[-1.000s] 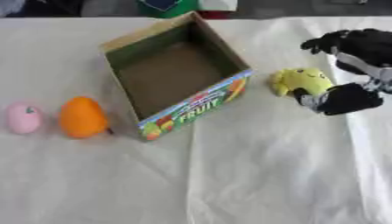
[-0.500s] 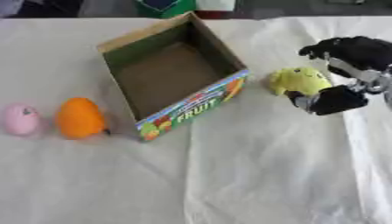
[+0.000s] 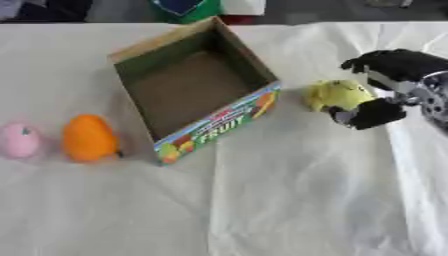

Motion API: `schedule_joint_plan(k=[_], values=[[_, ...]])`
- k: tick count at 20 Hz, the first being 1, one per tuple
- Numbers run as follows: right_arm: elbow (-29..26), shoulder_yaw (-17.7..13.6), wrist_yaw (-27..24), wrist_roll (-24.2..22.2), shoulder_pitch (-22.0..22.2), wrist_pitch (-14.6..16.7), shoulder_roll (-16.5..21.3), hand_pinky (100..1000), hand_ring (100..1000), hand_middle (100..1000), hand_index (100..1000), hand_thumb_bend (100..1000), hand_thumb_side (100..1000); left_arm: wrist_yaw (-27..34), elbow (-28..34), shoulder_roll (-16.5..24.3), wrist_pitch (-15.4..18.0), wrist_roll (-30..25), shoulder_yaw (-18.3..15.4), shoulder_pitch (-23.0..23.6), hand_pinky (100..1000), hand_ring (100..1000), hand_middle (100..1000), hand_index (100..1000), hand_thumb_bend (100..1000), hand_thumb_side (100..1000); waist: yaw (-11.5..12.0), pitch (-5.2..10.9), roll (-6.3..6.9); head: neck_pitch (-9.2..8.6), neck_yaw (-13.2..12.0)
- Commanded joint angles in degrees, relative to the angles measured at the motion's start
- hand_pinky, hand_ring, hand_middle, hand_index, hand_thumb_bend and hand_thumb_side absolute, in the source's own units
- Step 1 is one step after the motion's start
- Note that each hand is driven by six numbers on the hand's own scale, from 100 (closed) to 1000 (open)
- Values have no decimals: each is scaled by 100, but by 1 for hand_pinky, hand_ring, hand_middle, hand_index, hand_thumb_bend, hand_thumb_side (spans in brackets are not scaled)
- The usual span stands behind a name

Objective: Pick up objects on the table and place them in the box.

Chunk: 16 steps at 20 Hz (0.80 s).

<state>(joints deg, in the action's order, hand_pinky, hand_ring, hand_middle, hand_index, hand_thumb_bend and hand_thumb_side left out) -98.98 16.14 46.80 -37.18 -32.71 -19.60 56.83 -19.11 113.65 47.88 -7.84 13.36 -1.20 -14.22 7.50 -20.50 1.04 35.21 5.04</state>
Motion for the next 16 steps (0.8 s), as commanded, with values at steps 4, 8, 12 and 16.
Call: schedule_joint_plan(k=[4, 8, 12, 16], values=[[313, 9, 37, -13, -160, 136, 43, 796, 880, 866, 981, 294, 605, 23, 94, 158, -3, -27, -28, -57, 606, 770, 779, 914, 453, 1000, 32, 80, -10, -82, 28], [454, 37, 9, -32, -197, 196, 11, 795, 879, 862, 977, 291, 606, 22, 94, 149, -6, -26, -32, -49, 605, 770, 778, 914, 450, 1000, 53, 69, -10, -83, 37], [585, 55, -23, -28, -244, 220, -28, 791, 872, 835, 947, 282, 600, 31, 94, 138, -6, -25, -23, -50, 604, 769, 777, 913, 438, 1000, 65, 58, -14, -77, 51], [661, 61, -76, 6, -269, 234, -51, 786, 864, 800, 916, 261, 583, 38, 94, 130, -11, -17, -26, -45, 602, 769, 776, 912, 432, 1000, 69, 49, -15, -71, 55]])
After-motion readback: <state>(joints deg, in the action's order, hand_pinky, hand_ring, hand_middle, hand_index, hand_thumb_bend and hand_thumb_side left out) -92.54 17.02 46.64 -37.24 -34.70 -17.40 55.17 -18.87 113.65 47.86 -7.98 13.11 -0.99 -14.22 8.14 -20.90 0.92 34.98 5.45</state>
